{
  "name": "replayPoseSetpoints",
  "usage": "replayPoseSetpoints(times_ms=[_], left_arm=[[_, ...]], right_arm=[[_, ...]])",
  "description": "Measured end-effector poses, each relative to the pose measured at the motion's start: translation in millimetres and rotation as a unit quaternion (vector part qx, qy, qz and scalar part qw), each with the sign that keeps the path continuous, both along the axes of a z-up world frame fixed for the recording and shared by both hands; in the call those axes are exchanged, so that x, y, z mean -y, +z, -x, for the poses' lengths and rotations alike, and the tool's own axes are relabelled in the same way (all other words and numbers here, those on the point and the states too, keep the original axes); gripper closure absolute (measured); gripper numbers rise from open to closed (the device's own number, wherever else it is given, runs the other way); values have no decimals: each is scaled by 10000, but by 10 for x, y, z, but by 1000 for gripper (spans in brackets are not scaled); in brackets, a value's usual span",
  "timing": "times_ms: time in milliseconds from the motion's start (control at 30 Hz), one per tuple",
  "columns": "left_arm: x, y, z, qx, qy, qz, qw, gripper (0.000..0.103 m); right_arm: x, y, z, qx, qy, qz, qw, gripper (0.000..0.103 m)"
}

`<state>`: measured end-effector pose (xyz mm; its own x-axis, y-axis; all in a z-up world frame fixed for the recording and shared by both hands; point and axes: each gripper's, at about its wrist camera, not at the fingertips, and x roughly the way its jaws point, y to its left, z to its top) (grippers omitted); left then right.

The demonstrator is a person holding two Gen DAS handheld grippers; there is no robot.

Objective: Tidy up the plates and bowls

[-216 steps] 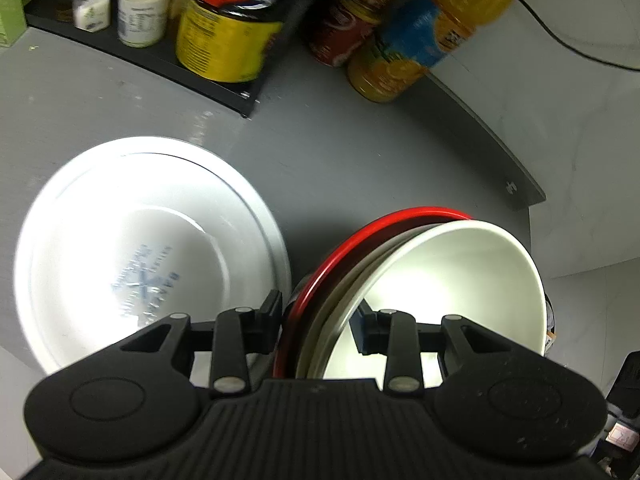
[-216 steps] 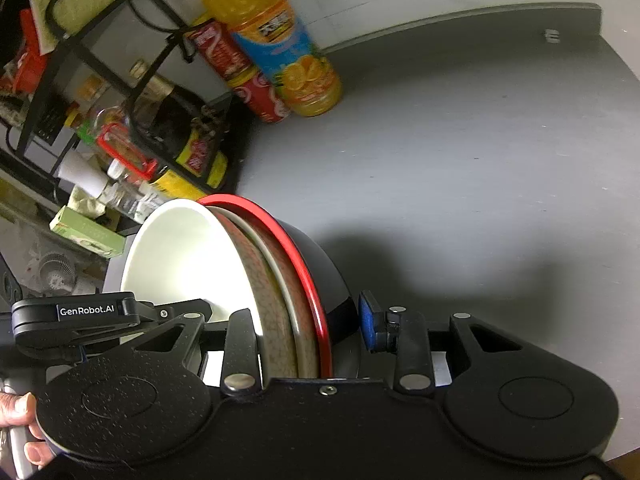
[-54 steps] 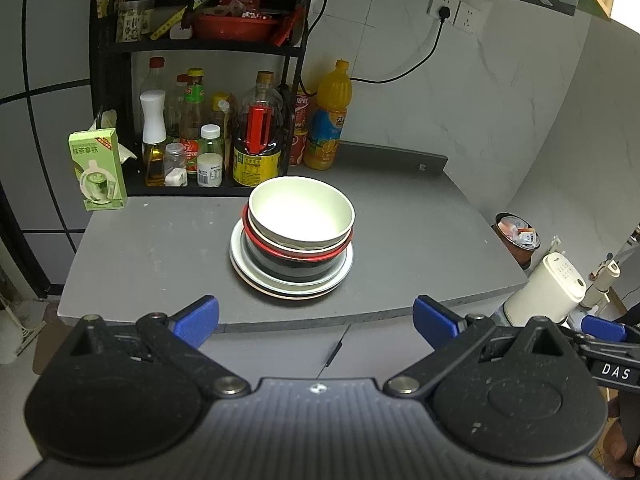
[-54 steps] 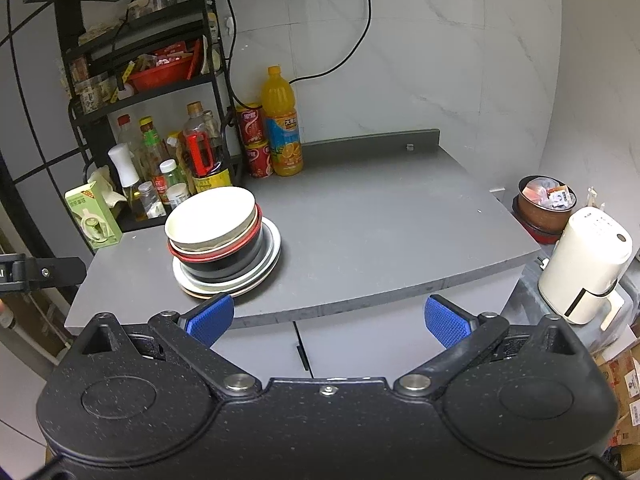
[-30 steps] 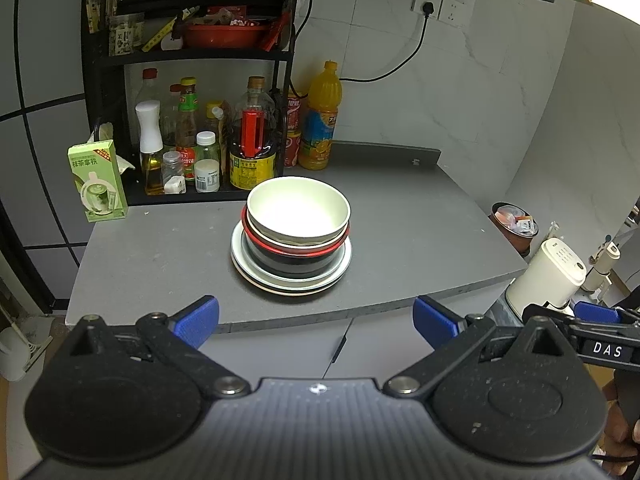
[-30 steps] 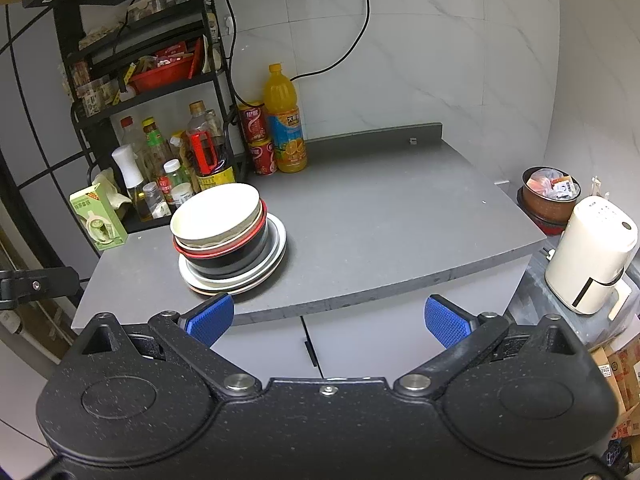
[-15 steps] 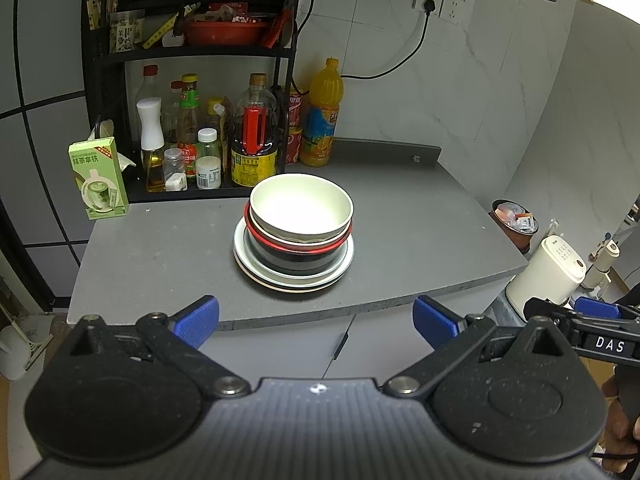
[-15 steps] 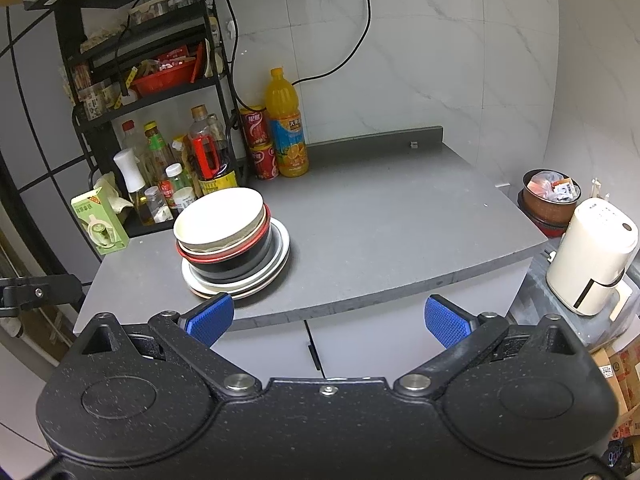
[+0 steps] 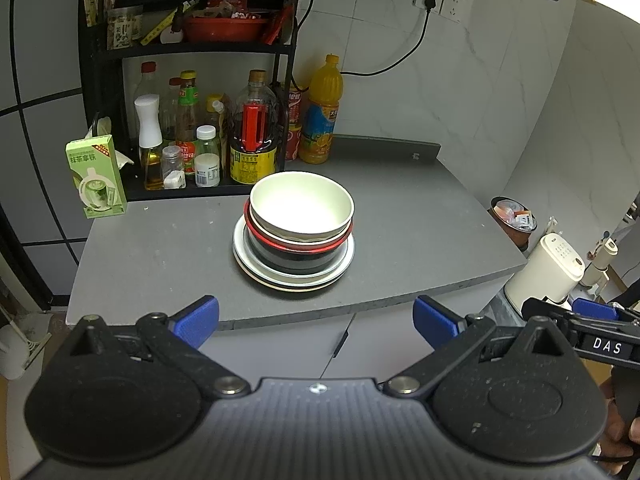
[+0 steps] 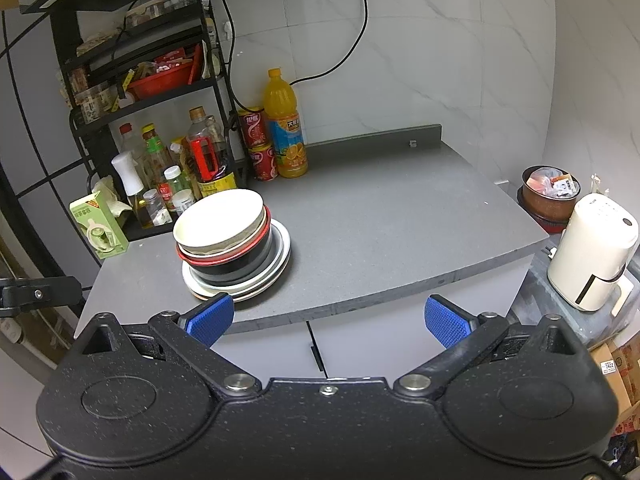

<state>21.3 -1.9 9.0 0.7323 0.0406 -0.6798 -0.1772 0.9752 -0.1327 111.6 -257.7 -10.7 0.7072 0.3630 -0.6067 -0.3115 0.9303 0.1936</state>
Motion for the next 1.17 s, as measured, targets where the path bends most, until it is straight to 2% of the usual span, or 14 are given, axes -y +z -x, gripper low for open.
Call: replayPoseSetpoints(times_ms=[467, 1167], left_arm=[[-71, 18, -83, -35, -101, -28, 9999, 1], [63, -16, -35, -106, -226, -115, 9996, 1]], right_arm=[[-58, 11, -29, -7, 20, -71, 10000, 0], [-1, -83, 67, -82, -51, -86, 9999, 0]])
